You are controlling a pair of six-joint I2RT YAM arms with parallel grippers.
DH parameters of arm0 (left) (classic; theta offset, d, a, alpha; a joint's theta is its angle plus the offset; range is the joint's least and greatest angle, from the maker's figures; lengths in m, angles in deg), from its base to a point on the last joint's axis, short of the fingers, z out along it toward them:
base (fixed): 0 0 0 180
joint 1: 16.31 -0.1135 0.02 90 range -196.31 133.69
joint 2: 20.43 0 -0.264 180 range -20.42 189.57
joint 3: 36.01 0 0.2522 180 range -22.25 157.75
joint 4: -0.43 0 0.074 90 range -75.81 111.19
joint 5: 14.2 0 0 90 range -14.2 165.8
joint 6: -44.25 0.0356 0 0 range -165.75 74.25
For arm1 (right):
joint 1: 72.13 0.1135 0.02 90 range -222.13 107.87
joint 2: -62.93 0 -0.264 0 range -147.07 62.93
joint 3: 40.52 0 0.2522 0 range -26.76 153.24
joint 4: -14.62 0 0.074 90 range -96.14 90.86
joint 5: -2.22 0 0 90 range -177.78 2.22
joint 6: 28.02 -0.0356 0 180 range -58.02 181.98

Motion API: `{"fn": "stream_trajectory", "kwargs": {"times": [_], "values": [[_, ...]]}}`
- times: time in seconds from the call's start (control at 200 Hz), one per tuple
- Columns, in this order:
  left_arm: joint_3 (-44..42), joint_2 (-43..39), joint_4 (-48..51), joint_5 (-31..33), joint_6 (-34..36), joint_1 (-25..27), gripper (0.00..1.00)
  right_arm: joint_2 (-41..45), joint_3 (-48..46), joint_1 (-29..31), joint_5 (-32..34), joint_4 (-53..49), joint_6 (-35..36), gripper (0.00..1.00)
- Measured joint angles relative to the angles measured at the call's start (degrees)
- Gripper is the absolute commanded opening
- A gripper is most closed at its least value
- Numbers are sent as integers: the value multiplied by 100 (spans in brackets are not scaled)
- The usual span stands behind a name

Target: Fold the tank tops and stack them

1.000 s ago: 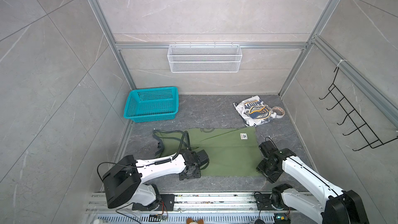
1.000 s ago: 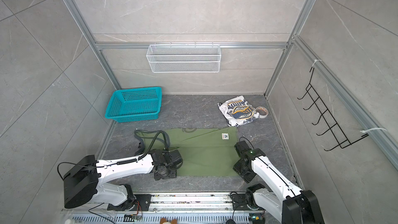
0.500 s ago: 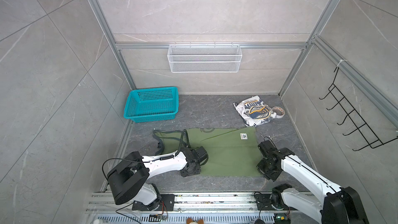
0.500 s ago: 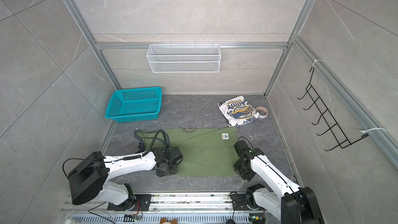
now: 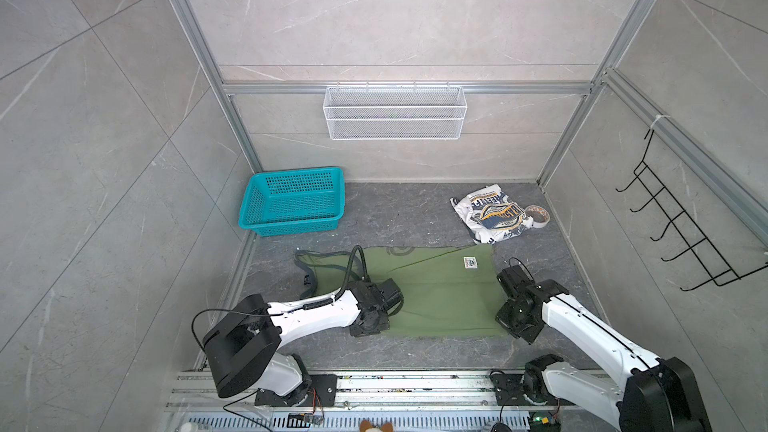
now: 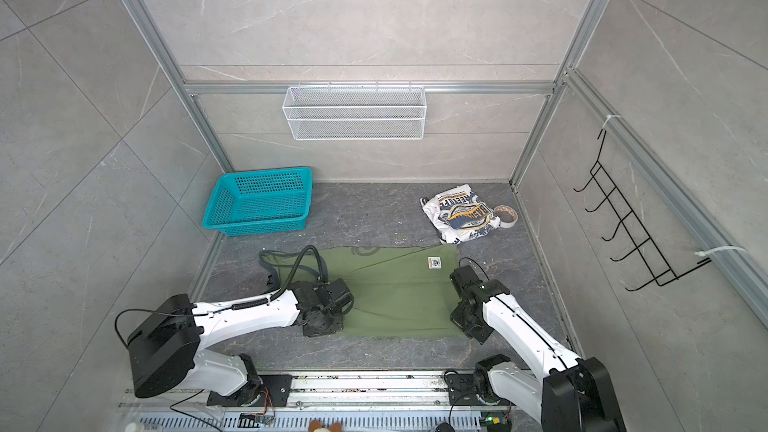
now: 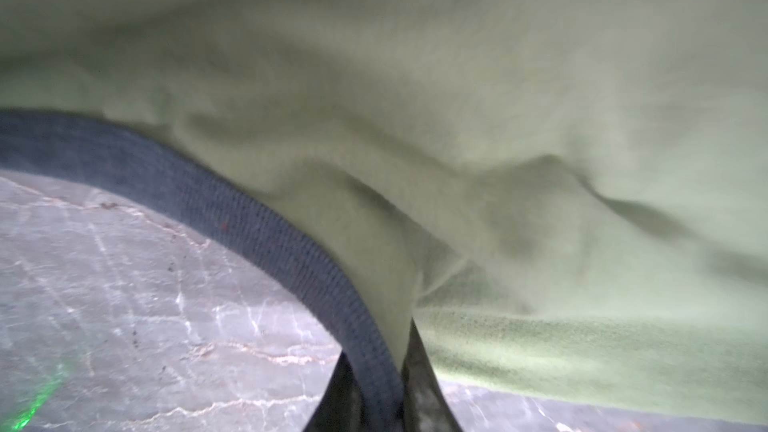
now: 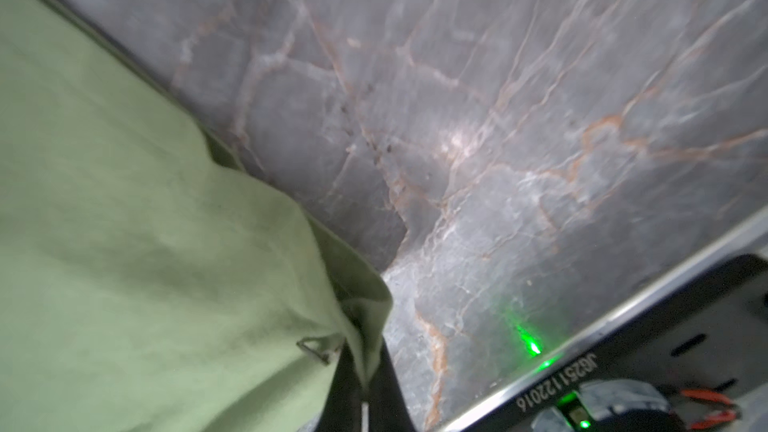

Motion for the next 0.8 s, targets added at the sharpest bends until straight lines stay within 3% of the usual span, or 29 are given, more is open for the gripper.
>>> {"fn": "stream_trajectory", "kwargs": {"times": [0.215, 0.509, 0.804], "values": [[372, -269, 170, 66, 66, -151, 4, -109, 697, 9, 358, -111, 450, 1], [933, 393, -48, -55, 531, -1113, 4, -1414, 1580, 9, 452, 297, 1237, 2], [1233, 988, -330, -442, 931, -1749, 17, -2184, 1987, 2, 527, 750, 1648, 4]]}}
